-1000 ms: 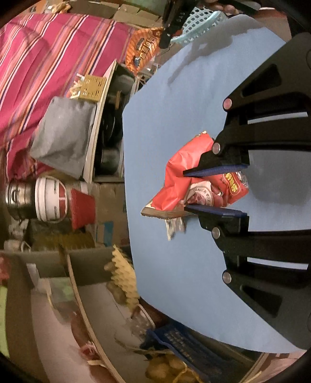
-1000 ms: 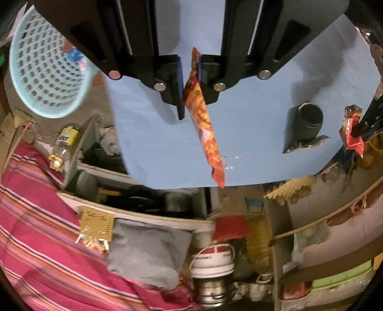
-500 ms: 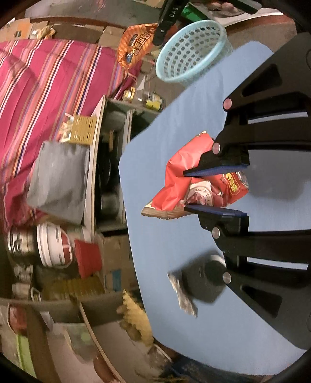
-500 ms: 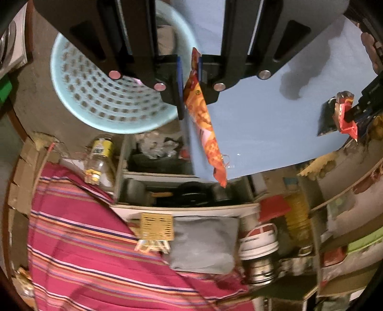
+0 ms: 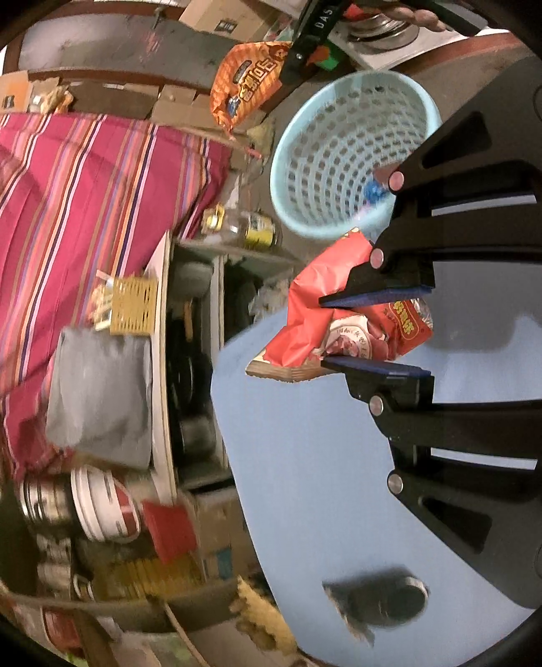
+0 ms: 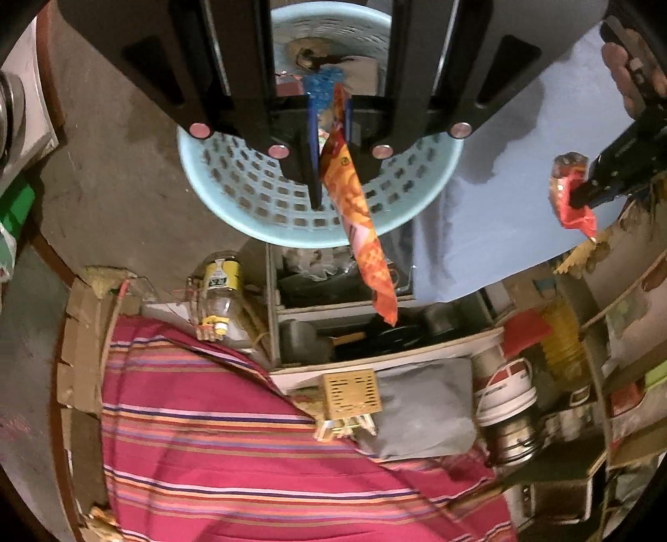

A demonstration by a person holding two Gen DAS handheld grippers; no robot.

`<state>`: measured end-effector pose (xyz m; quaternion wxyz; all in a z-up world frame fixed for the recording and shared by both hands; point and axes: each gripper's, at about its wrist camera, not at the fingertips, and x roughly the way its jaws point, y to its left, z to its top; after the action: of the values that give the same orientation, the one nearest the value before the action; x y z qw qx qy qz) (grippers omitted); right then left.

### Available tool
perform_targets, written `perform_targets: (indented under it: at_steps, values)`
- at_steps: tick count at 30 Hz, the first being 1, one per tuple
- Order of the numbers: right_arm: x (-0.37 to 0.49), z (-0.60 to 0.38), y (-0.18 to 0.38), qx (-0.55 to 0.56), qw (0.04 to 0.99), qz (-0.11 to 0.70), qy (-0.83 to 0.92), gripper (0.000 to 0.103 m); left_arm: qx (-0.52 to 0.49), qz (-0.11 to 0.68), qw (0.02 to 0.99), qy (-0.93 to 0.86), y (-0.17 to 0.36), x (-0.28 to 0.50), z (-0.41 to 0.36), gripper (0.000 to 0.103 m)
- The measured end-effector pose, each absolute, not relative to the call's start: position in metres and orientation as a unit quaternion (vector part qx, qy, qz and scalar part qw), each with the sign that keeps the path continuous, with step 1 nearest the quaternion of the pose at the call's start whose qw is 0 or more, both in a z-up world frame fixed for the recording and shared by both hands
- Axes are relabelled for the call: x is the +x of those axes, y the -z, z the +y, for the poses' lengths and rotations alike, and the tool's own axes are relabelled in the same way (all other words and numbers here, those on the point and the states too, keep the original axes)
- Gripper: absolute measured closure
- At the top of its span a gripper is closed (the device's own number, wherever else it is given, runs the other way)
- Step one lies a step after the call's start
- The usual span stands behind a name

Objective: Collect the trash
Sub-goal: 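Carry the red wrapper and orange bag over the blue basket and open both tools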

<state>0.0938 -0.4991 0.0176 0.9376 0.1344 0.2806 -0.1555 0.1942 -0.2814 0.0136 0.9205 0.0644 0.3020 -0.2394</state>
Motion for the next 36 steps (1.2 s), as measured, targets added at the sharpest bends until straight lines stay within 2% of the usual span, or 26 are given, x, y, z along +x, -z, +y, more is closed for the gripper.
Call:
perform_targets:
  at_steps: [12,18,19,20,22,24,29,30,34,35,36]
  values:
    - [0.085,-0.545,0.005,0.172,0.922,0.297,0.18,0.094,0.082,0.315,0.893,0.311,0.008,0.192,-0.39,0.08]
    - [0.096,-0.552,0.018,0.192,0.916,0.31,0.17,0.094,0.093,0.321,0.885,0.325,0.013,0.194,-0.415,0.075]
    - [0.098,-0.552,0.019,0.194,0.915,0.312,0.169,0.094,0.092,0.325,0.882,0.328,0.014,0.195,-0.415,0.067]
    - [0.1,-0.552,0.021,0.194,0.914,0.313,0.168,0.094,0.094,0.327,0.883,0.324,0.014,0.196,-0.415,0.053]
    - [0.101,-0.55,0.022,0.194,0.914,0.315,0.167,0.094,0.092,0.324,0.887,0.315,0.014,0.197,-0.41,0.036]
    - [0.104,-0.546,0.023,0.192,0.914,0.317,0.164,0.094,0.091,0.318,0.892,0.309,0.011,0.197,-0.402,0.032]
    - [0.113,-0.532,0.024,0.182,0.913,0.33,0.16,0.094,0.075,0.305,0.906,0.283,0.002,0.197,-0.37,0.006]
    - [0.116,-0.529,0.024,0.179,0.912,0.332,0.16,0.091,0.072,0.3,0.911,0.272,0.0,0.197,-0.359,0.005]
    - [0.125,-0.52,0.028,0.164,0.906,0.348,0.177,0.09,0.067,0.298,0.92,0.246,-0.007,0.199,-0.324,0.005]
    - [0.126,-0.519,0.029,0.162,0.904,0.351,0.183,0.086,0.065,0.297,0.922,0.238,-0.008,0.2,-0.313,0.005]
    - [0.129,-0.517,0.031,0.162,0.902,0.354,0.185,0.072,0.064,0.296,0.925,0.23,-0.009,0.201,-0.303,0.005]
